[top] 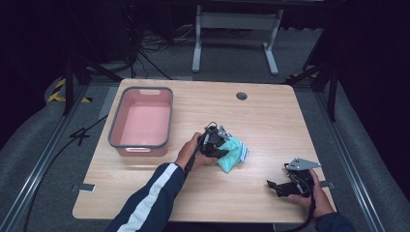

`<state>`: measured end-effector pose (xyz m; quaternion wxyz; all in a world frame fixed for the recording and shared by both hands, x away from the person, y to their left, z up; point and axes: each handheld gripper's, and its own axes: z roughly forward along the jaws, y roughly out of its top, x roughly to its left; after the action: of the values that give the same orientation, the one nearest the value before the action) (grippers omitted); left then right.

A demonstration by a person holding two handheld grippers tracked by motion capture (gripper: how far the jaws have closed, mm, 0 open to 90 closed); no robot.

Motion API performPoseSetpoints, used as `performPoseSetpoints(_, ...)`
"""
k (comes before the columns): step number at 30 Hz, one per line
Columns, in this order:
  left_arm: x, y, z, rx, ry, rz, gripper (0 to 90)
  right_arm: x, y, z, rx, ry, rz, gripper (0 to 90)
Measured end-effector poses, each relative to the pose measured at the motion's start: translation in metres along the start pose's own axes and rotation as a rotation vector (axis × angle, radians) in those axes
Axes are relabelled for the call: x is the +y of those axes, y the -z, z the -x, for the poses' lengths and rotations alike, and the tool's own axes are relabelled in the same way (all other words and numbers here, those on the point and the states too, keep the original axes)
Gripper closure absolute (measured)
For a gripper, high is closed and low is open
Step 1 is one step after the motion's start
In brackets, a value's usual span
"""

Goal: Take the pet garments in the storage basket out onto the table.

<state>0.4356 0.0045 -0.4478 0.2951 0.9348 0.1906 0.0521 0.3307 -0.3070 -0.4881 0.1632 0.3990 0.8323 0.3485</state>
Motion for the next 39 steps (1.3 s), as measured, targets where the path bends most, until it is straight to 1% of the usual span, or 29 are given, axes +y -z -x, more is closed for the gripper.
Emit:
performPoseSetpoints(2,-0.002,-0.006,0.000,0.008,-0.009,-0.036,69.5,0.000,0.000,0.000,0.000,-0.001,0.001,0.7)
performPoseSetpoints(3,-0.003,-0.008,0.000,0.016,-0.008,-0.036,68.5,0.000,0.000,0.000,0.000,0.000,0.000,0.7)
performPoseSetpoints(5,-0.005,-0.008,-0.002,0.000,0.006,-0.024,67.5,0.000,0.000,0.000,0.000,-0.001,0.001,0.7)
performPoseSetpoints(7,-0.005,-0.006,-0.003,0.007,0.005,-0.024,64.9,0.000,0.000,0.000,0.000,0.002,-0.001,0.7)
performPoseSetpoints(10,-0.005,-0.002,-0.002,0.022,0.016,-0.014,56.3,0.000,0.000,0.000,-0.001,0.002,0.000,0.7)
performPoseSetpoints(12,-0.004,0.001,-0.002,0.036,0.014,-0.004,48.9,0.000,0.000,0.000,0.000,0.000,0.000,0.7)
performPoseSetpoints(13,-0.003,0.003,-0.002,0.040,0.015,0.006,45.8,0.000,0.000,0.000,-0.001,0.002,0.000,0.7)
performPoseSetpoints(17,-0.001,0.012,0.000,0.050,0.020,0.017,34.3,0.000,0.000,0.000,0.000,0.001,-0.001,0.7)
performPoseSetpoints(19,-0.001,0.014,0.000,0.058,0.012,0.020,29.8,0.000,0.000,0.000,0.000,0.000,0.000,0.7)
performPoseSetpoints(21,0.001,0.020,0.001,0.079,0.005,0.033,26.4,0.000,0.000,0.000,0.000,-0.001,0.000,0.7)
performPoseSetpoints(22,0.001,0.023,0.002,0.085,0.002,0.029,25.2,0.000,0.000,0.000,0.000,0.001,0.000,0.7)
performPoseSetpoints(23,0.001,0.025,0.002,0.090,-0.009,0.031,23.2,0.000,0.000,0.000,-0.001,0.002,0.000,0.7)
performPoseSetpoints(26,0.001,0.032,0.003,0.086,-0.019,0.043,21.8,0.000,0.000,0.000,0.000,0.000,0.000,0.7)
performPoseSetpoints(29,0.001,0.039,0.004,0.107,-0.039,0.038,22.0,0.000,0.000,0.000,0.000,0.000,0.000,0.7)
performPoseSetpoints(30,0.001,0.042,0.005,0.113,-0.039,0.038,21.7,0.000,0.000,0.000,-0.001,0.001,0.000,0.7)
performPoseSetpoints(34,0.001,0.052,0.010,0.108,-0.069,0.044,22.9,0.000,0.000,0.000,0.000,0.000,0.000,0.7)
performPoseSetpoints(38,-0.001,0.060,0.015,0.105,-0.102,0.031,23.9,0.000,0.000,0.000,0.000,0.000,0.001,0.7)
performPoseSetpoints(39,-0.002,0.061,0.016,0.107,-0.102,0.026,23.9,0.000,0.000,0.000,0.000,0.000,0.001,0.7)
